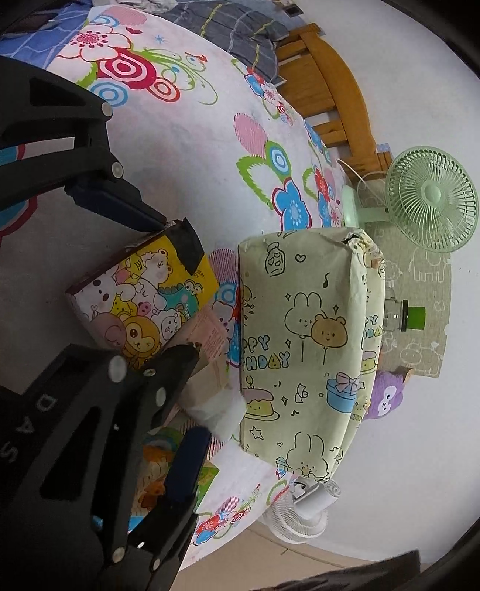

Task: Organize soft objects
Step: 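Move both tools down toward the items lying in front of the basket, then grasp the yellow tissue packet with the left tool while the right tool grasps the taped white bag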

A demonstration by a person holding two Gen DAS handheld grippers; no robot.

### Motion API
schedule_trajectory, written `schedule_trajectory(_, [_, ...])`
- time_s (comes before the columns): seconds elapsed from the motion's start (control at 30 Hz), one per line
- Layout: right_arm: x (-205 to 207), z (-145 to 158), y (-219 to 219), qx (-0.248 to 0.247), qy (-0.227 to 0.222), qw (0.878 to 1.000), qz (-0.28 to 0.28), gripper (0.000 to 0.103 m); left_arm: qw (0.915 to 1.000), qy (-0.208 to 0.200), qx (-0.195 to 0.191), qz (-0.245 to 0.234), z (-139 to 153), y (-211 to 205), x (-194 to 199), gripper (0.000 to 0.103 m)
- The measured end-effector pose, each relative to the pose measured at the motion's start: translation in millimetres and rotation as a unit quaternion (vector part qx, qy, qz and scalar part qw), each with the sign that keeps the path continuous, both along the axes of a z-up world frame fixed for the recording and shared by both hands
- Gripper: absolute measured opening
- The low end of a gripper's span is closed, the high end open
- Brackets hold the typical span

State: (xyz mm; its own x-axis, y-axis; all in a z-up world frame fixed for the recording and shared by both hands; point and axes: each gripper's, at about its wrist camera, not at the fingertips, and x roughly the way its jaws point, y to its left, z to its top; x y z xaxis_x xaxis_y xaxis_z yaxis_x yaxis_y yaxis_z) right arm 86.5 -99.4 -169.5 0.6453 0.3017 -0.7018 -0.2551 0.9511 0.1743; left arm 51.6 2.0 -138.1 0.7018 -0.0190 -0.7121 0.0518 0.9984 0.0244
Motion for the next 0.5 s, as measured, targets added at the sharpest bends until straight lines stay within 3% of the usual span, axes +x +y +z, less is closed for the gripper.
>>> schedule_trajectory(0.3, [7.3,0.0,1.9,0.028,0.009,1.0,0.009,0.042,0.9997,0.007,-0.023,-0.005,1.6,2.3,4.0,0.076])
schedule_trajectory(0.5, [4.2,2.9,0.3,0.029,0.006,1.0,0.005,0.034,0.9997,0.006,-0.024,-0.008,3.8,-0.4,0.5,0.072])
